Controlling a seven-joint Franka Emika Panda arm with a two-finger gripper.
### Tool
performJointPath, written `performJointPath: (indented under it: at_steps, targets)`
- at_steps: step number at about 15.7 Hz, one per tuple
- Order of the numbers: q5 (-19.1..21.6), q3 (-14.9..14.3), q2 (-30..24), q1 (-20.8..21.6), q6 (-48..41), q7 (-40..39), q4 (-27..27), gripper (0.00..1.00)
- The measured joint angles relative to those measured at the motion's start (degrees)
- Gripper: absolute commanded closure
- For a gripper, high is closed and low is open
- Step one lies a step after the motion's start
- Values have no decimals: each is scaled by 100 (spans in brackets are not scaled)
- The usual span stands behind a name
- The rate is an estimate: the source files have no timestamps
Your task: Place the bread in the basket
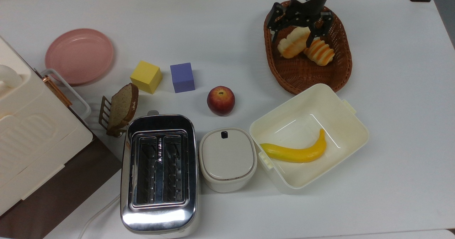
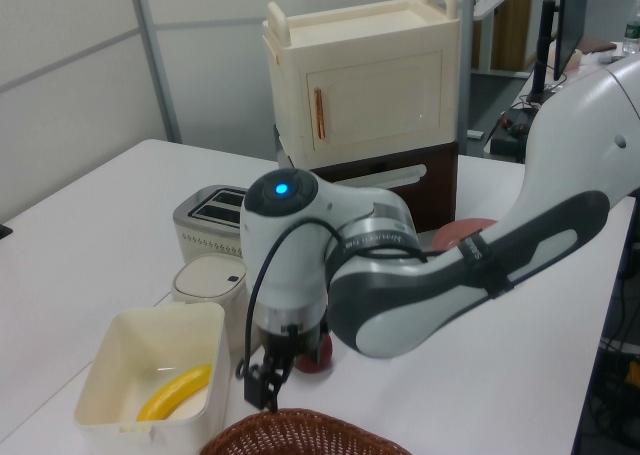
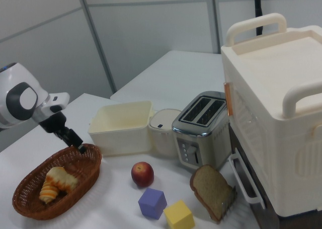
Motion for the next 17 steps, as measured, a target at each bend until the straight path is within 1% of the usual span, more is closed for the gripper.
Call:
performJointPath:
  at_steps: [1,3,5,6,8,10,13,15,17]
  targets:
    - [0,-18,-56,-133,-66,3,46,0]
    - [0,-63,-237,-486,-498,-2,242,0]
    - [0,-149,-435,-821,-1075,-57,576,0]
    - [1,-236,-512,-914,-1326,-161,746,0]
    - [62,-507,-633,-967,-1679,-377,1032,0]
    - [140,-802,-749,-967,-1928,-597,1189,0]
    - [161,-1217,-919,-962,-2195,-1073,1242,0]
    - [209,-1545,-999,-960,-2365,-1550,1300,0]
    - [496,-1845,-1029,-964,-2490,-2030,1432,0]
